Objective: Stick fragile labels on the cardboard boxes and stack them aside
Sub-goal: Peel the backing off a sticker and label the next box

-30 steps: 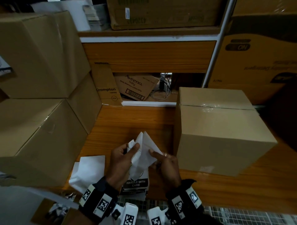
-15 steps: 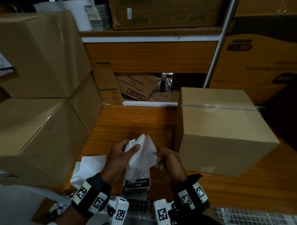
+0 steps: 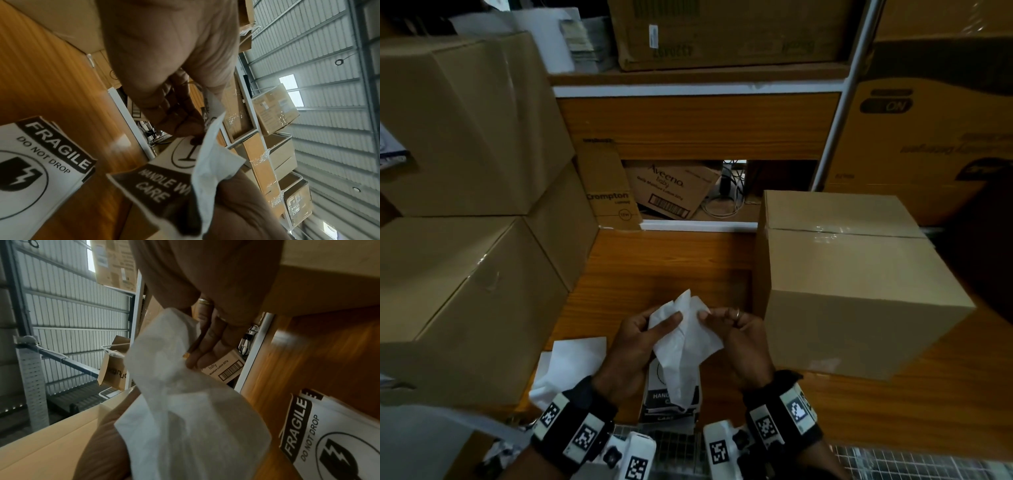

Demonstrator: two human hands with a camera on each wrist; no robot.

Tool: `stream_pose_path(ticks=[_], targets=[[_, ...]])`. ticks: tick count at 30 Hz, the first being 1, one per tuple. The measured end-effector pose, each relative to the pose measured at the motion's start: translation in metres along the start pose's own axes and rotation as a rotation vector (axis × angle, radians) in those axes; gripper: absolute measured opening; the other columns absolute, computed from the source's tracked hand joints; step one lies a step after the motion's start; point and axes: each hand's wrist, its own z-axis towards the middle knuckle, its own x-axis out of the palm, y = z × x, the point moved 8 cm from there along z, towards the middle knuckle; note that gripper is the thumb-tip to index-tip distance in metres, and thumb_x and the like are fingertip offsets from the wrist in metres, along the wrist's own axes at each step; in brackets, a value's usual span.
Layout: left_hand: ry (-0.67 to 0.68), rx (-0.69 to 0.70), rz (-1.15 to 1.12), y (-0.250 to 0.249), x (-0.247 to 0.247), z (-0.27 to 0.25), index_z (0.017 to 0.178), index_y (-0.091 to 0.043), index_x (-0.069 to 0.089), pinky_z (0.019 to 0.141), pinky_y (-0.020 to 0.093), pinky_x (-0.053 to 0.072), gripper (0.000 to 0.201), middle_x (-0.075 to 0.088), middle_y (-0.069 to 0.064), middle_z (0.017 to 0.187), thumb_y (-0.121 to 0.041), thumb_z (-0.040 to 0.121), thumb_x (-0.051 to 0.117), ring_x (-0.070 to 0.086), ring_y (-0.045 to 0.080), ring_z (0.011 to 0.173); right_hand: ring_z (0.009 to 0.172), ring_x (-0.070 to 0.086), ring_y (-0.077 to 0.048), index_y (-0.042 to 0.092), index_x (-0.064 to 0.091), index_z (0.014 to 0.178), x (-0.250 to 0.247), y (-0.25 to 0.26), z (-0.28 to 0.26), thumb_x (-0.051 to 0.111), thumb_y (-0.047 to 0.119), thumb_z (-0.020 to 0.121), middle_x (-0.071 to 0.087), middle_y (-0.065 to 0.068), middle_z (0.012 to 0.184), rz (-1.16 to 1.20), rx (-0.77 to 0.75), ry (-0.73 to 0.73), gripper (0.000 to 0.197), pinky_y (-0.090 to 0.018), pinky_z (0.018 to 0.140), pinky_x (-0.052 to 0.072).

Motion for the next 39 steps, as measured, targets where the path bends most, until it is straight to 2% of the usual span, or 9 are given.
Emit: stream_pose_path(ticks=[9, 14, 17, 19, 22, 27, 31, 35, 39], targets=[[0.022, -0.050, -0.048, 0.008, 0.006, -0.001, 0.131, -0.011, 0.063, 0.093, 0.046, 0.058, 0.050, 0.074, 0.016, 0.119, -0.034, 0.087, 0.063, 0.071, 0.033, 0.110, 0.081, 0.072, -0.032, -0.023, 0.063, 0.095, 0.000, 0.000, 0.000, 0.068, 0.001, 0.092, 0.071, -0.033, 0.095, 0.081, -0.024, 0.048, 0.026, -0.034, 0.069, 0.059], [0.087, -0.081, -0.067, 0.010, 0.001, -0.002, 0.141, -0.017, 0.057, 0.108, 0.056, 0.045, 0.087, 0.065, 0.017, 0.135, -0.078, 0.079, 0.058, 0.061, 0.037, 0.126, 0.080, 0.071, -0.025, -0.009, 0.070, 0.088, 0.002, 0.003, -0.004, 0.069, 0.003, 0.092, 0.074, -0.021, 0.089, 0.012, -0.033, 0.056, 0.013, -0.031, 0.069, 0.058], [0.105, -0.039, 0.060, -0.006, 0.000, -0.004, 0.116, -0.025, 0.075, 0.090, 0.042, 0.059, 0.082, 0.074, 0.007, 0.121, -0.089, 0.069, 0.055, 0.070, 0.024, 0.113, 0.084, 0.073, -0.028, -0.001, 0.071, 0.086, -0.003, 0.008, -0.005, 0.071, 0.006, 0.092, 0.076, -0.019, 0.093, -0.058, -0.024, 0.047, 0.009, -0.035, 0.071, 0.060], [0.137, 0.001, 0.216, -0.017, 0.005, -0.004, 0.105, -0.023, 0.077, 0.084, 0.038, 0.060, 0.069, 0.078, -0.002, 0.108, -0.081, 0.070, 0.063, 0.074, 0.014, 0.101, 0.086, 0.073, -0.031, -0.003, 0.071, 0.087, -0.005, 0.013, -0.005, 0.072, 0.008, 0.092, 0.076, -0.018, 0.093, -0.151, -0.060, 0.064, 0.012, -0.039, 0.071, 0.059], [0.153, 0.034, 0.381, -0.023, 0.014, 0.000, 0.098, -0.017, 0.077, 0.092, 0.053, 0.058, 0.041, 0.079, 0.004, 0.099, -0.053, 0.080, 0.067, 0.075, 0.020, 0.095, 0.085, 0.075, -0.029, -0.004, 0.073, 0.087, 0.001, 0.021, -0.006, 0.073, 0.005, 0.091, 0.078, -0.013, 0.088, -0.260, -0.149, 0.092, 0.010, -0.033, 0.070, 0.059], [-0.007, 0.231, 0.562, -0.022, 0.006, 0.010, 0.090, -0.012, 0.075, 0.078, 0.061, 0.056, 0.060, 0.075, 0.013, 0.089, -0.071, 0.077, 0.067, 0.071, 0.035, 0.090, 0.080, 0.072, -0.019, -0.002, 0.071, 0.081, 0.006, 0.018, -0.006, 0.073, 0.007, 0.093, 0.075, -0.015, 0.083, -0.278, -0.173, 0.075, 0.015, -0.030, 0.069, 0.056], [-0.039, 0.255, 0.459, -0.016, 0.008, 0.009, 0.098, -0.007, 0.072, 0.080, 0.064, 0.055, 0.054, 0.074, 0.018, 0.094, -0.060, 0.087, 0.067, 0.070, 0.040, 0.094, 0.074, 0.065, -0.017, 0.006, 0.065, 0.077, 0.003, 0.011, -0.006, 0.068, 0.009, 0.096, 0.068, -0.010, 0.077, -0.231, -0.110, 0.030, 0.019, -0.030, 0.066, 0.051], [-0.030, 0.164, 0.331, -0.006, 0.006, 0.011, 0.111, -0.005, 0.071, 0.091, 0.057, 0.058, 0.029, 0.076, 0.016, 0.105, -0.028, 0.100, 0.058, 0.072, 0.035, 0.102, 0.076, 0.060, -0.024, 0.002, 0.062, 0.080, 0.001, 0.005, -0.006, 0.065, 0.004, 0.096, 0.063, -0.015, 0.078, -0.087, -0.042, -0.023, 0.017, -0.034, 0.069, 0.050], [-0.110, 0.144, 0.269, 0.001, 0.002, 0.010, 0.111, -0.013, 0.072, 0.080, 0.041, 0.062, 0.024, 0.077, 0.008, 0.104, -0.027, 0.102, 0.056, 0.073, 0.028, 0.100, 0.067, 0.065, -0.016, 0.000, 0.061, 0.083, 0.002, 0.000, -0.009, 0.062, 0.003, 0.098, 0.067, -0.009, 0.074, 0.001, 0.027, -0.065, 0.015, -0.024, 0.060, 0.054]])
